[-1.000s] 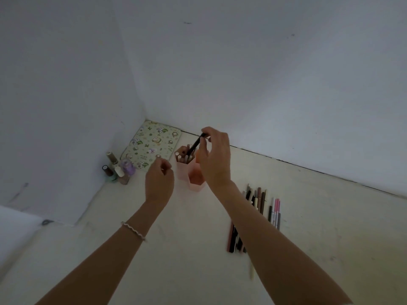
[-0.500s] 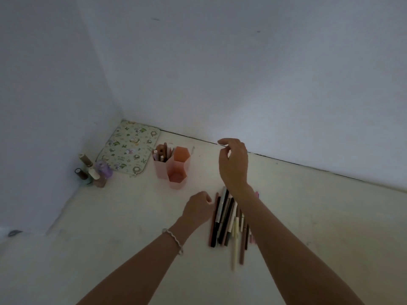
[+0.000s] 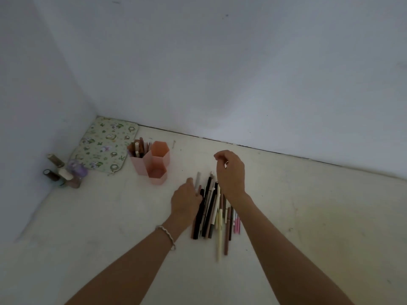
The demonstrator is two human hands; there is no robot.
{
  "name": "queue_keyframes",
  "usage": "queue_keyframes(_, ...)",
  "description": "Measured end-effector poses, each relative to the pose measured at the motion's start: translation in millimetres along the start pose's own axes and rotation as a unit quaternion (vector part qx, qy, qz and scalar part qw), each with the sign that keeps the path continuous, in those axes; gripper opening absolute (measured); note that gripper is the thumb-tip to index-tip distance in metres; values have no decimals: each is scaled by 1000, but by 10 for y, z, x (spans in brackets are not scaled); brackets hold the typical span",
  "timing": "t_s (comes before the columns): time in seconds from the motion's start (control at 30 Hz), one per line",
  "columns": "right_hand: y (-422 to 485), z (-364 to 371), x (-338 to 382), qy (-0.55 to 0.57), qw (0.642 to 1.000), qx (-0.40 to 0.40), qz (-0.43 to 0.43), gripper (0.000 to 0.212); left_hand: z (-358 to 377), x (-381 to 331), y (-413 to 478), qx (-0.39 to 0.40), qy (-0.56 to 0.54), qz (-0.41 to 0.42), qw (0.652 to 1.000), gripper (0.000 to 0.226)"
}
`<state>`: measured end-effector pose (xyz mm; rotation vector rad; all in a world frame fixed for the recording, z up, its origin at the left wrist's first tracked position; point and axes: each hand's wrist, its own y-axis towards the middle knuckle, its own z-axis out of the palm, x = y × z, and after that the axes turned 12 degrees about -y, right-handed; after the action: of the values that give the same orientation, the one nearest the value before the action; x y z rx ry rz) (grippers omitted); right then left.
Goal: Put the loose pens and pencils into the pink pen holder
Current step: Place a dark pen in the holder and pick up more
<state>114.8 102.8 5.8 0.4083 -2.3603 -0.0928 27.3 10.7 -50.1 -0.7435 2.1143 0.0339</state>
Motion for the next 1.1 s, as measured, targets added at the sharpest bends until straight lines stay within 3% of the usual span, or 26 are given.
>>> queue_keyframes(0.13, 39, 13, -38, -91, 994, 62, -2, 26, -403, -51, 122, -59, -207, 34, 976, 69)
queue_keyframes(0.23, 12, 181, -20, -247, 950, 191, -9, 26, -679, -137, 191, -91, -274, 45, 956, 53)
queue_keyframes(0.3, -67, 311, 41, -305, 923, 232, -16, 23, -787, -180, 192, -105, -307, 52, 945, 41)
queue_keyframes(0.47, -219, 613, 33, -439, 865, 235, -60, 23, -890, -136, 111, -106, -341, 52, 933, 44)
queue_keyframes(0.57, -257, 700, -47, -449, 860, 237, -50, 19, -891, -79, 64, -96, -343, 47, 933, 41)
queue_keyframes(0.67, -232, 742, -61, -398, 884, 243, -30, 20, -918, -74, 42, -94, -344, 54, 933, 29)
queue_keyframes(0.77, -95, 695, 56, -196, 947, 245, 64, 25, -1065, -130, 87, -117, -349, 81, 926, 36)
queue_keyframes(0.83, 55, 612, 166, -61, 963, 231, 123, 14, -1265, -135, 179, -159, -349, 102, 918, 37)
queue_keyframes(0.97, 318, 377, 334, 106, 979, 115, 127, 4, -1728, -1, 430, -269, -324, 150, 895, 83)
queue_keyframes(1.1, 392, 183, 534, 185, 978, -16, 94, 17, -1921, 216, 611, -326, -254, 172, 894, 75)
